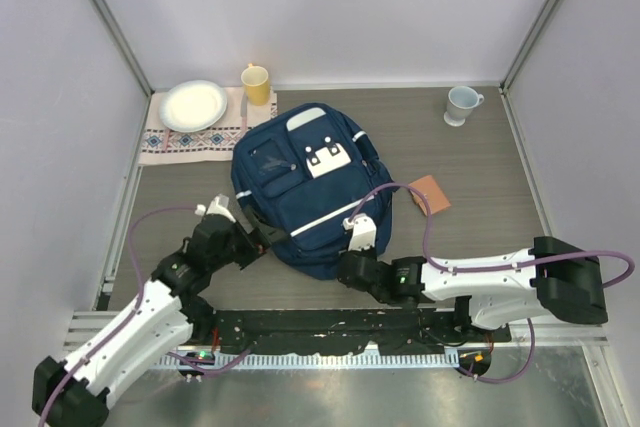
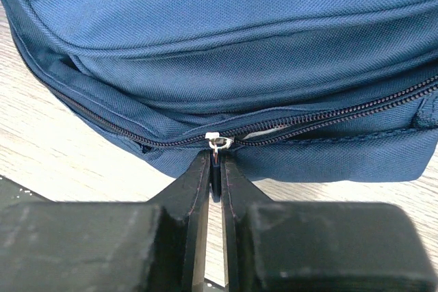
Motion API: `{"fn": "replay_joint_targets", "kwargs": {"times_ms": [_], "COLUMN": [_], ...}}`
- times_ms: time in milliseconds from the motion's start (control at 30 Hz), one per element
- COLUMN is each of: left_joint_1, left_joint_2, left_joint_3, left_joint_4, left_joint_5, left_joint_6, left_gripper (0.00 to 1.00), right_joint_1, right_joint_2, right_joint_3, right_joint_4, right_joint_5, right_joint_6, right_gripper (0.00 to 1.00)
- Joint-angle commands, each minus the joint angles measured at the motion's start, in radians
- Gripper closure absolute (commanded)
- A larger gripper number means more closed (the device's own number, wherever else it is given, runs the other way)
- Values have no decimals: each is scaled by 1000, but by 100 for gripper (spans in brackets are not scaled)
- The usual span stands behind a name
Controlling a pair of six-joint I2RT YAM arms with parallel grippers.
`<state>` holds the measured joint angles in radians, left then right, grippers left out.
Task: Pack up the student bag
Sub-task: Zip the student bag at the center of the board.
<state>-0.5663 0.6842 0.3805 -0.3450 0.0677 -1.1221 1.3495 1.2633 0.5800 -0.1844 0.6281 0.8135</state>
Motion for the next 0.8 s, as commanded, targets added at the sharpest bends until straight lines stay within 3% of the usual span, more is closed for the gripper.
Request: {"fn": "replay_joint_targets", "kwargs": {"times_ms": [0, 133, 367, 567, 667, 767], "left_joint_1": [-33, -124, -499, -601, -603, -603], "left_joint_2": [-127, -91, -29, 96, 179, 274], "left_joint_3": [-45, -22, 75, 54, 21, 58], "left_joint_4": [-67, -80, -84, 84, 238, 270], "left_joint_5": [-60, -146, -486, -563, -553, -548], "left_joint_6": [-185, -229, -396, -485, -510, -499], "left_gripper": [11, 7, 5, 5, 5, 5], "right_joint_1": [-26, -35, -46, -46, -47, -47], "right_joint_2": [7, 16, 8, -18, -38, -59], "right_joint_3": [17, 11, 11, -2, -22, -39], "right_joint_4": [109, 122, 128, 123, 131, 126], "right_joint_5": [-27, -41, -51, -50, -47, -48], "right_joint_6": [-37, -39, -36, -34, -28, -25], "right_gripper": [99, 99, 99, 99, 99, 99]}}
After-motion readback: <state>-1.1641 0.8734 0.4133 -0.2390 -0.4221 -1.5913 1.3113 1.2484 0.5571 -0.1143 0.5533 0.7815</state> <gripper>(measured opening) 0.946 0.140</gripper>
